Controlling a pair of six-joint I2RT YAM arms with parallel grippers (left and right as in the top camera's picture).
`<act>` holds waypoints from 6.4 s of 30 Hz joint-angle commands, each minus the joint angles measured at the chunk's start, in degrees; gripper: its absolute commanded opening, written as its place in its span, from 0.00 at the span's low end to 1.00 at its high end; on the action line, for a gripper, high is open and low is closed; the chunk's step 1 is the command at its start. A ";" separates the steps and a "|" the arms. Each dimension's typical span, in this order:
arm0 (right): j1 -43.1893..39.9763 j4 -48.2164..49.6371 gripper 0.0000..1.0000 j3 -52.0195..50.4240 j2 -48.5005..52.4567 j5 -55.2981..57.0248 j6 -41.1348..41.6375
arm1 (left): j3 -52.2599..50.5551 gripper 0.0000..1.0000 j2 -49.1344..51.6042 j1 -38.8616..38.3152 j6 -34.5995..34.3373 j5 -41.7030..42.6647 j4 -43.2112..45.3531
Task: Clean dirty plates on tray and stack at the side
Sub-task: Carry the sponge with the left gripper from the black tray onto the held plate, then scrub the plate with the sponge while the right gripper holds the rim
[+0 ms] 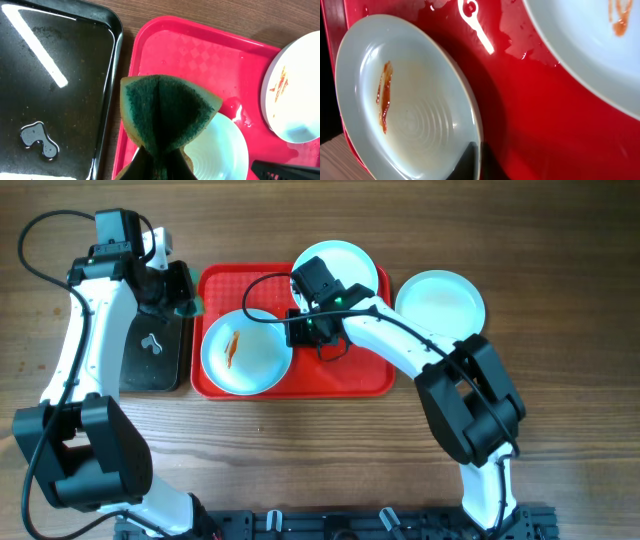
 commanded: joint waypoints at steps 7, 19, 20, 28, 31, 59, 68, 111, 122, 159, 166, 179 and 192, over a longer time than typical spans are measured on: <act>-0.37 -2.54 0.37 0.46 1.66 -3.98 1.66 | -0.46 0.04 -0.33 -0.52 1.09 1.84 -1.68; 1.51 -1.42 0.24 -0.22 3.56 -2.75 8.85 | -0.87 0.04 0.24 -2.40 1.11 3.02 -1.46; 1.55 -1.42 0.23 -0.22 3.61 -2.64 8.83 | -0.87 0.04 0.24 -2.40 1.11 3.02 -1.44; 1.07 0.22 0.04 -0.22 5.27 -1.40 11.78 | -0.87 0.04 0.98 -2.40 1.11 3.04 -1.46; 0.39 1.90 0.04 -0.22 5.27 -0.76 11.61 | -0.87 0.04 1.29 -2.40 1.11 3.04 -1.46; -1.97 2.86 0.18 0.44 5.27 -7.08 4.20 | -0.87 0.04 2.69 -2.40 1.14 3.06 -1.73; -1.95 0.07 0.33 0.44 5.27 -9.92 5.86 | -0.87 0.04 2.69 -2.40 2.40 3.06 -1.49; -2.01 0.92 0.04 0.44 5.27 -8.33 5.16 | -13.00 0.04 13.88 -16.50 3.23 7.06 4.79; -2.01 1.03 0.04 0.44 5.27 -8.17 5.16 | -13.03 0.04 13.86 -13.70 12.63 7.23 -7.17; -2.01 0.83 0.04 0.44 5.27 -7.30 5.62 | -13.03 0.04 13.88 -15.80 -1.79 -7.91 3.67; -2.01 0.68 0.04 0.44 5.27 -7.30 5.60 | -13.03 0.04 13.88 -15.80 8.61 9.49 4.15; -2.01 0.70 0.04 0.44 5.27 -7.30 5.60 | -13.03 0.04 13.88 -15.78 -23.85 -20.26 18.78; -2.01 0.72 0.04 0.44 5.27 -7.30 5.60 | -13.03 0.04 13.88 -15.78 -18.32 -24.65 1.31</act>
